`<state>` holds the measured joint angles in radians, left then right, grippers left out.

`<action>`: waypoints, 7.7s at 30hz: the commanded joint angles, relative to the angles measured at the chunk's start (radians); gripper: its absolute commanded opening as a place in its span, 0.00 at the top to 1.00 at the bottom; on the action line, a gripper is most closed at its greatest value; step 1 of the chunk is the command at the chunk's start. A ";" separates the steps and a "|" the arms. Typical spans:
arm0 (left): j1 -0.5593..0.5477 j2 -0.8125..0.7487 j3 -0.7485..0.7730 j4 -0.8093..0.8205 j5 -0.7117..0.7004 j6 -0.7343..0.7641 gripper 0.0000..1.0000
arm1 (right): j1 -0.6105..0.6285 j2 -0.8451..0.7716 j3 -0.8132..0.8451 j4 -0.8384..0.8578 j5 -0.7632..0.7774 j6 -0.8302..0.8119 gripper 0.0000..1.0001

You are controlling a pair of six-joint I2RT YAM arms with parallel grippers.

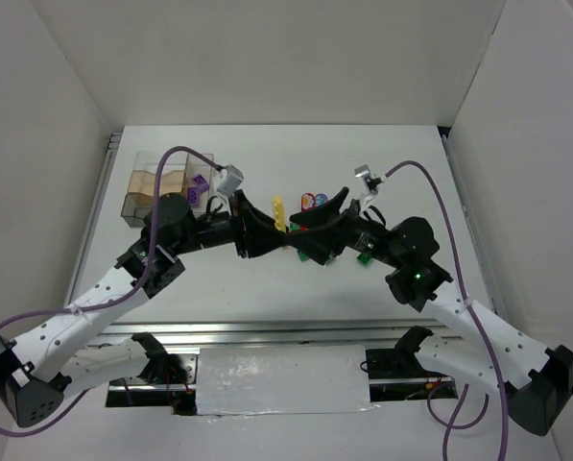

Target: Sort the legos into containers by color

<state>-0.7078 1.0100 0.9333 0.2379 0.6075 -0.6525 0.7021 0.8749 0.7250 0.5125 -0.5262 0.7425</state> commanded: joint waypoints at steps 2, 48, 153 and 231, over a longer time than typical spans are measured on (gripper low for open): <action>0.141 -0.039 0.111 -0.375 -0.502 0.070 1.00 | -0.084 -0.157 -0.015 -0.271 0.361 -0.034 0.00; 0.932 0.376 0.337 -0.667 -0.585 -0.184 0.00 | -0.135 0.299 0.296 -0.858 0.672 -0.166 0.00; 0.222 -0.117 -0.008 -0.139 0.273 0.056 1.00 | 0.007 -0.065 0.220 -0.724 -0.182 -0.577 0.00; 0.896 0.908 0.691 -0.635 -0.913 -0.249 0.01 | -0.098 0.186 0.223 -0.543 0.170 -0.232 1.00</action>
<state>0.1661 1.9377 1.5799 -0.3901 -0.2909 -0.8722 0.5621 1.0195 0.8539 -0.0841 -0.3801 0.5262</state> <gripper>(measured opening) 0.994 0.437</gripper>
